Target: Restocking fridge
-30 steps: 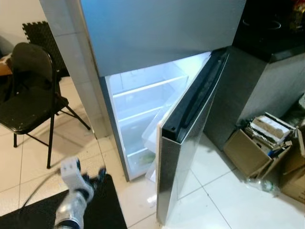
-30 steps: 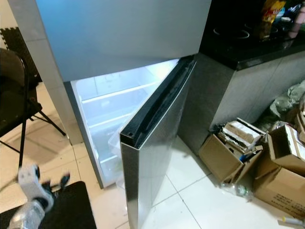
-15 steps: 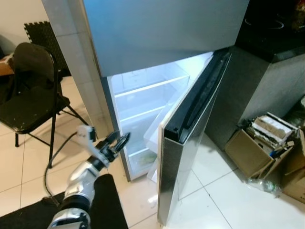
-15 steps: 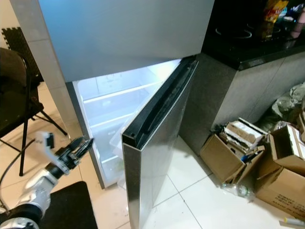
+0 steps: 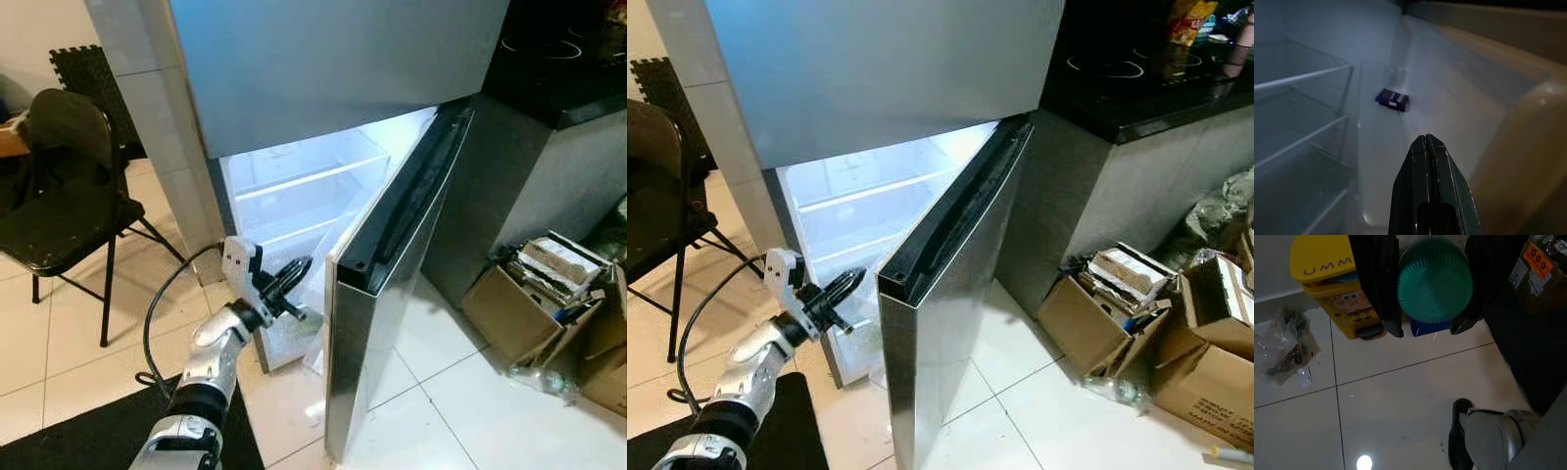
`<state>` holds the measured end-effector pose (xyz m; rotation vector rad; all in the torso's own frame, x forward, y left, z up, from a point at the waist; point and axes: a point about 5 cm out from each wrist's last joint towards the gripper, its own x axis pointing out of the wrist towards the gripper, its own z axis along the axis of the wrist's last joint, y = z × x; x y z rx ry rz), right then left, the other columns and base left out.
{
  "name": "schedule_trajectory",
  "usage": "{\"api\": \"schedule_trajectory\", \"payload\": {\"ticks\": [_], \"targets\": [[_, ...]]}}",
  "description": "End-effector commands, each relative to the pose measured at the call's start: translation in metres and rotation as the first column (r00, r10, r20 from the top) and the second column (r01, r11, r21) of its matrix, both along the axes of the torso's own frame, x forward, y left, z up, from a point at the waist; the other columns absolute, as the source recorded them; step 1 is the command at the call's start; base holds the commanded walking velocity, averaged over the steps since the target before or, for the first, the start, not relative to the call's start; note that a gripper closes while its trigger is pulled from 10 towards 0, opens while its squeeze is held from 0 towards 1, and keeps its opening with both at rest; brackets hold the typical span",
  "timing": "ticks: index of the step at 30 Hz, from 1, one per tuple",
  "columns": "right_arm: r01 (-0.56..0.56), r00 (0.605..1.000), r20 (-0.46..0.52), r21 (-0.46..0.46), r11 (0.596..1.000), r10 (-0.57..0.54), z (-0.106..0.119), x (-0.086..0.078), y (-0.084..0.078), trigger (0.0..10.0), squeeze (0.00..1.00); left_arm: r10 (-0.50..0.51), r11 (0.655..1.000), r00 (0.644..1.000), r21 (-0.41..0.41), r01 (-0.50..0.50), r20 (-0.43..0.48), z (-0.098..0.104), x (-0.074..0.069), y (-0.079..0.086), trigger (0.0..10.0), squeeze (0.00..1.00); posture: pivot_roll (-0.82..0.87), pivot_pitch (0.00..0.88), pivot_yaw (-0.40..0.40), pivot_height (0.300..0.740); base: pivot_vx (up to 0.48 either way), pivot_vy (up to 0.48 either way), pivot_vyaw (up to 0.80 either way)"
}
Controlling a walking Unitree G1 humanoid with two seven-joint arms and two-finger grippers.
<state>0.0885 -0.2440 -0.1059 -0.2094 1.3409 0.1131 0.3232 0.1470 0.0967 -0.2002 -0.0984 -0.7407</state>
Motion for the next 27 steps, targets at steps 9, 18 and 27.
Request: {"api": "schedule_trajectory", "payload": {"ticks": [9,18,27], "targets": [[0.010,1.000,-0.008,0.000,1.000,-0.010,-0.001,-0.004,0.001,10.0,0.00,-0.291,0.955,0.957,-0.061,0.290,-0.001,-0.002,-0.018,-0.076,10.0,0.00,-0.09,0.000,-0.016,0.740,0.000,0.000,0.00],[0.015,1.000,-0.009,-0.005,1.000,-0.015,-0.001,-0.005,0.000,10.0,0.00,-0.633,0.747,0.773,-0.227,0.625,0.044,0.015,-0.049,-0.135,10.0,0.00,-0.10,0.000,-0.020,0.740,0.000,0.000,0.00],[0.017,1.000,-0.009,-0.001,1.000,-0.017,-0.001,-0.005,0.001,10.0,0.00,-0.488,0.849,0.872,-0.259,0.460,-0.050,-0.004,-0.038,-0.102,10.0,0.00,-0.09,0.000,-0.013,0.740,0.000,0.000,0.00]]}}
